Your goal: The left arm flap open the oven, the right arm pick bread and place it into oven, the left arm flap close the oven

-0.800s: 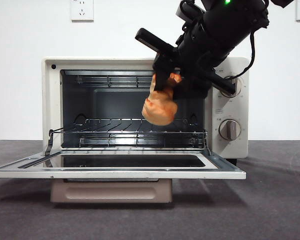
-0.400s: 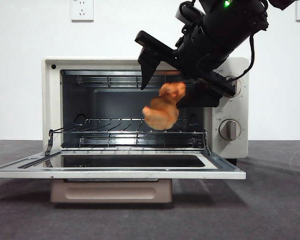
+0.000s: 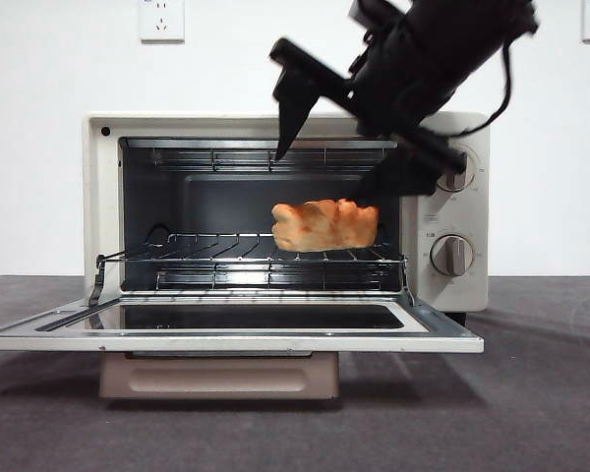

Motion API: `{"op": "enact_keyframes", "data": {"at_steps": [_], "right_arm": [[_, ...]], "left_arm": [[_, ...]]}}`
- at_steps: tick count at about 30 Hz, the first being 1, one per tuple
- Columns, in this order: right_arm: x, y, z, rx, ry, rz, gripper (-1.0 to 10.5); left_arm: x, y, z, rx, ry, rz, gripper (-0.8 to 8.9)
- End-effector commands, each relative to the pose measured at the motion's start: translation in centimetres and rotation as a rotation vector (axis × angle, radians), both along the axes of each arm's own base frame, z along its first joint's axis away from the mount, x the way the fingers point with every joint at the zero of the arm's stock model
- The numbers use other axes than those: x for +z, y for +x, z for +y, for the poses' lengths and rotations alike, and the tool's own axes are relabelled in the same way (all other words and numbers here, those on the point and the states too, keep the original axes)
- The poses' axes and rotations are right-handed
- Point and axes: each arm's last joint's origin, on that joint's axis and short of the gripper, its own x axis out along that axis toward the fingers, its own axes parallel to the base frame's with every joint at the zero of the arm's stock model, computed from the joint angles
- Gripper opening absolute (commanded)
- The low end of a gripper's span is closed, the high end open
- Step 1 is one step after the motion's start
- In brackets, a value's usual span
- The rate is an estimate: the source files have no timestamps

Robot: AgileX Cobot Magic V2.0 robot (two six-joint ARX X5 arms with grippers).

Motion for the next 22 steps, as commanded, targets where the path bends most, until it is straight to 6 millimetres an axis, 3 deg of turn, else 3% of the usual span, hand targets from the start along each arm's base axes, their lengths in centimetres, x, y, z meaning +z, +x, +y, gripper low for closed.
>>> {"op": "enact_keyframes", "data": {"at_steps": [1, 5, 11, 17, 22], "right_arm": [[2.0, -1.1, -0.2, 0.013, 0.026, -0.009, 4.2], [4.6, -3.9, -1.5, 0.086, 0.024, -0.002, 4.2], [8.2, -8.3, -4.5, 0.238, 0.022, -0.063, 4.2], [9.9, -12.3, -8.3, 0.285, -0.055, -0.106, 4.2], [10.3, -15.4, -11.3, 0.299, -0.097, -0.098, 4.2]], "left_arm": [[0.6, 0.1, 0.1, 0.030, 0.030, -0.066, 0.20], [0.6, 0.5, 0.1, 0.114, 0.074, -0.091, 0.19], [0.0, 1.8, -1.2, 0.103, 0.137, -0.087, 0.15], [-4.4, 5.0, -3.4, 0.098, 0.233, 0.018, 0.14], [-8.0, 7.8, -4.4, 0.059, 0.130, 0.224, 0.14]]}}
